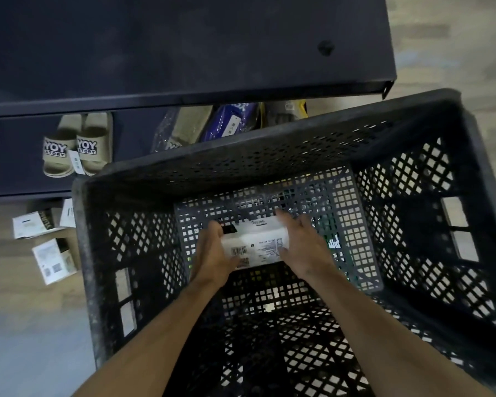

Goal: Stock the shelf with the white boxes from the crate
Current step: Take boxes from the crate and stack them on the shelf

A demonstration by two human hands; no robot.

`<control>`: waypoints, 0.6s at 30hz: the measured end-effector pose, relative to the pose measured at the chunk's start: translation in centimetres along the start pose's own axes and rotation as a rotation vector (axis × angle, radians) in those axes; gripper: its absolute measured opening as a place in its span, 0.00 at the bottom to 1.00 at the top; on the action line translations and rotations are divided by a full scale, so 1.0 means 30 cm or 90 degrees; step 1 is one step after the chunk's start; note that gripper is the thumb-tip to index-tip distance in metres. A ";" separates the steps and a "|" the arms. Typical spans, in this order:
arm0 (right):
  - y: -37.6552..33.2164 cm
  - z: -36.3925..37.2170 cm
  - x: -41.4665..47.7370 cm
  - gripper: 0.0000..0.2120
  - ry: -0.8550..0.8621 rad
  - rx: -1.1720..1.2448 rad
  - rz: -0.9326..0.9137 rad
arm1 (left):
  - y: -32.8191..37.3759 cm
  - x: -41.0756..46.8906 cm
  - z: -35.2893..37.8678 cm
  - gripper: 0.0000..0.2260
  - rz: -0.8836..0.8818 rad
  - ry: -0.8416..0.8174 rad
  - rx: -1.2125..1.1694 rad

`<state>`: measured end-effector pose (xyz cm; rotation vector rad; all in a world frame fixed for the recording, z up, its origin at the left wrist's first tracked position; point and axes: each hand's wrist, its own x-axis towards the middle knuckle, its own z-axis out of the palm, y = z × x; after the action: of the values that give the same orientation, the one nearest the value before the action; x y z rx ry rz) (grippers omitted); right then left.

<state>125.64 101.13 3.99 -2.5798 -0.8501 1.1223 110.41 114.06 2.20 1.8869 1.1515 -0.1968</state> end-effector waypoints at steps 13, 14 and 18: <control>0.019 0.056 -0.132 0.33 -0.087 0.003 0.069 | -0.042 -0.118 -0.005 0.26 0.057 -0.118 0.114; 0.019 0.064 -0.132 0.37 -0.091 0.011 0.072 | -0.043 -0.116 0.002 0.30 0.041 -0.140 0.084; 0.019 0.083 -0.118 0.48 -0.090 0.013 0.089 | -0.043 -0.109 0.023 0.43 -0.010 -0.175 0.021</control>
<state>122.14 98.52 4.18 -2.6021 -0.6913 1.3587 107.79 111.67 2.75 1.8137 0.9809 -0.4708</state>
